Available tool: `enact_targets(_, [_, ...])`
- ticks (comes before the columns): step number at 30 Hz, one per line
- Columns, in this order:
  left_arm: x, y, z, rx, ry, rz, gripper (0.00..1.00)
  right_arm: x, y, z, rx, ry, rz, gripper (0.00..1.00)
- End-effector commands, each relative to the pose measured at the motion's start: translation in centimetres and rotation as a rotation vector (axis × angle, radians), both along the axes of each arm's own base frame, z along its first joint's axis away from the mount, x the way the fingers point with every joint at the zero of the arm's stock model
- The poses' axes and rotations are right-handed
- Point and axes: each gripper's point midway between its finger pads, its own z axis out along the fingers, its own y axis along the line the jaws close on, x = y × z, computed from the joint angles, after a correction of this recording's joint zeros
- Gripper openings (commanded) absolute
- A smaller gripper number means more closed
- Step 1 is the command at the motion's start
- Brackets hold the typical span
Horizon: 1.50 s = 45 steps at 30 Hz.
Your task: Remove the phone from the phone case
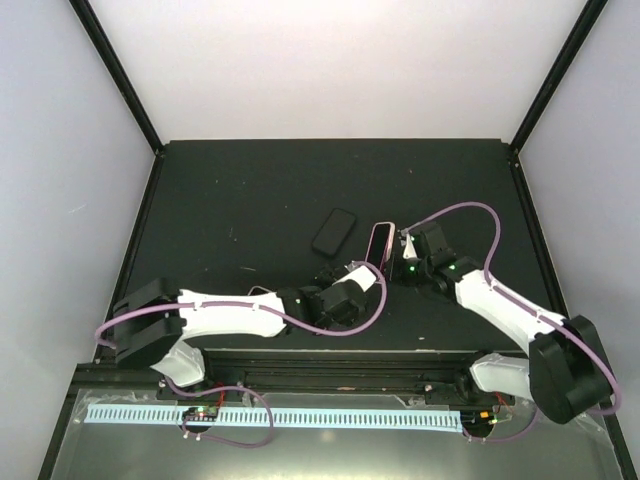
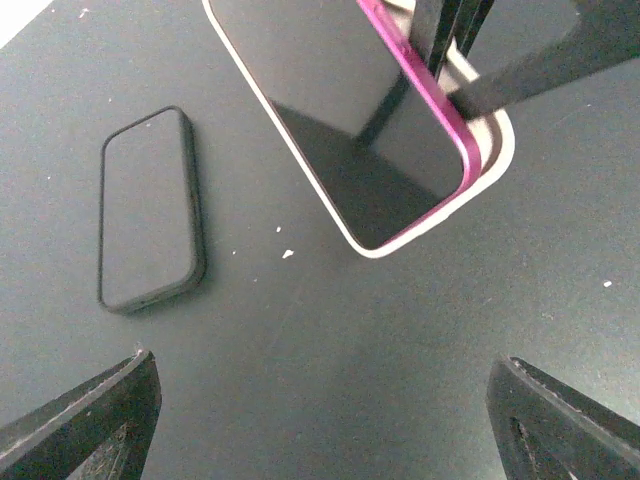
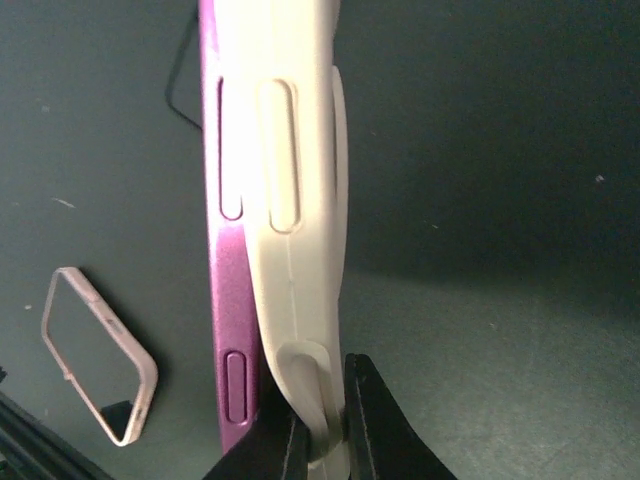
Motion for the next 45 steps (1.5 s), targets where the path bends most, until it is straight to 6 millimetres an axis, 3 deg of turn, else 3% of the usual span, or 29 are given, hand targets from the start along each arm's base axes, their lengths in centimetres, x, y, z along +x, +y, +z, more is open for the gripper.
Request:
enact_targets(1, [1.3, -2.4, 1.1, -0.026, -0.037, 0.011, 0.91, 1.3, -0.2, -0.6, -0.026, 0.021, -0.038, 0.01])
enact_targets(5, [1.6, -3.7, 0.6, -0.041, -0.044, -0.012, 0.90, 1.5, 0.1, -1.2, -0.037, 0.051, -0.028, 0.01])
enact_targets(12, [3.3, -3.8, 0.5, -0.128, -0.077, 0.015, 0.88, 1.6, -0.1, -2.0, -0.009, 0.076, -0.029, 0.01])
enact_targets(17, [4.3, -5.2, -0.1, -0.099, -0.092, -0.001, 0.84, 1.3, 0.1, -3.2, 0.006, 0.135, -0.022, 0.01])
enact_targets(25, [4.3, -6.8, -2.2, -0.078, -0.058, -0.041, 0.78, 1.2, 0.2, -4.0, 0.026, 0.176, -0.010, 0.01])
enact_targets(33, [4.6, -6.8, -3.3, -0.053, -0.057, -0.038, 0.78, 1.0, 0.3, -4.3, 0.042, 0.194, -0.001, 0.01])
enact_targets(45, [7.2, -4.8, -3.7, 0.174, -0.239, 0.035, 0.62, 0.3, 1.4, -4.2, 0.097, 0.217, 0.055, 0.01])
